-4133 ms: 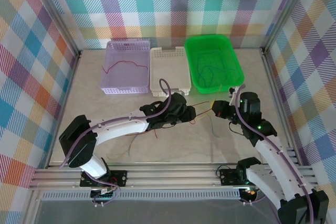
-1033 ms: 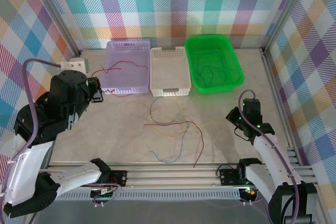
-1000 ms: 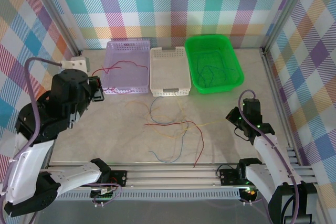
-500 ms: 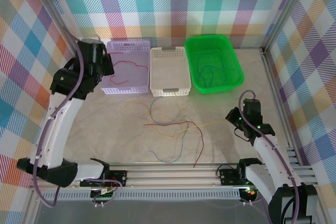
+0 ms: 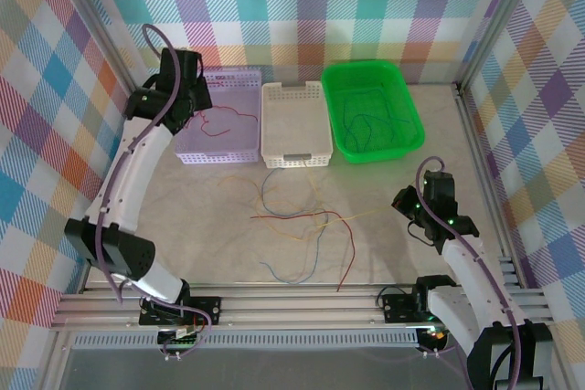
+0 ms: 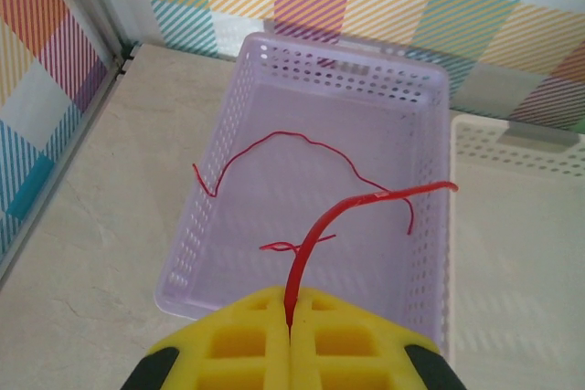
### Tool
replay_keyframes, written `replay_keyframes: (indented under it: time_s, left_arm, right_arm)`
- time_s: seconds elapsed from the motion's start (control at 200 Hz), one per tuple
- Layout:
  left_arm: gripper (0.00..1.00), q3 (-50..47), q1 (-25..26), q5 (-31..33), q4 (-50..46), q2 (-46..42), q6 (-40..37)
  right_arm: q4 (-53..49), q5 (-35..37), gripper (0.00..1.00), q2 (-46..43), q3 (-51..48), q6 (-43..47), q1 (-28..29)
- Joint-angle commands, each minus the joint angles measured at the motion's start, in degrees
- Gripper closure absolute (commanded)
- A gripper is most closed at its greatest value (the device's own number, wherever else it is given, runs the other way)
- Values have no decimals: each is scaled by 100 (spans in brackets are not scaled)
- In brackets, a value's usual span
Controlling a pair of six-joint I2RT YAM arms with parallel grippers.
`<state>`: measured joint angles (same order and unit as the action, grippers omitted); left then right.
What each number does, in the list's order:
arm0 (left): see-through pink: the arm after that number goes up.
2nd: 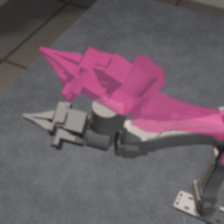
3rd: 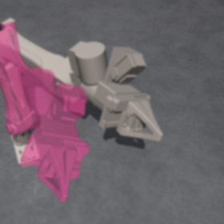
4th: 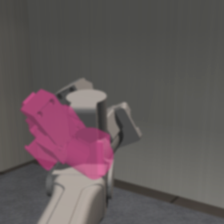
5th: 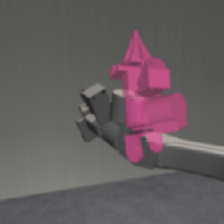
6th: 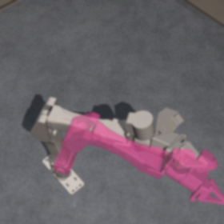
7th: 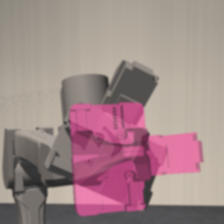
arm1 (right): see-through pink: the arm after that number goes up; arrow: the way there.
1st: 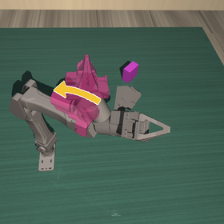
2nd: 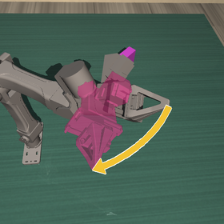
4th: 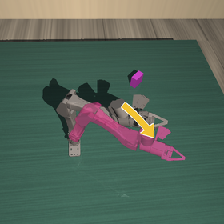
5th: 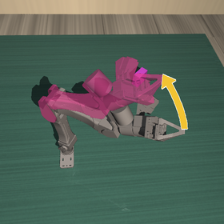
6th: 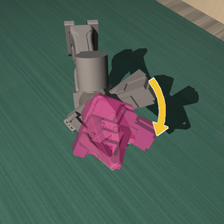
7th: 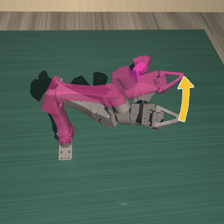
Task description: Untangle the cables
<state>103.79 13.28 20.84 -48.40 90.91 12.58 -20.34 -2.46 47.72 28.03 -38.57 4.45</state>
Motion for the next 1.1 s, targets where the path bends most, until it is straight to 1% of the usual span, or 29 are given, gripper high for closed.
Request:
replay_keyframes:
  time_s: [0.0,0.425,0.81,1.095]
  left_arm:
    - [100,196,-167,-48,215,281,78]
    - [100,548,-229,52,227,1831,112]
    - [100,890,-303,-157,173,3041,374]
    - [100,1228,-308,-317,55,3714,496]
  right_arm:
    - [144,-132,100,-110,-44,-2,-25]
    - [249,-302,100,-134,-86,-19,-19]
    - [491,-579,100,-206,-218,-16,-19]
    - [857,-992,100,-220,-360,33,-16]
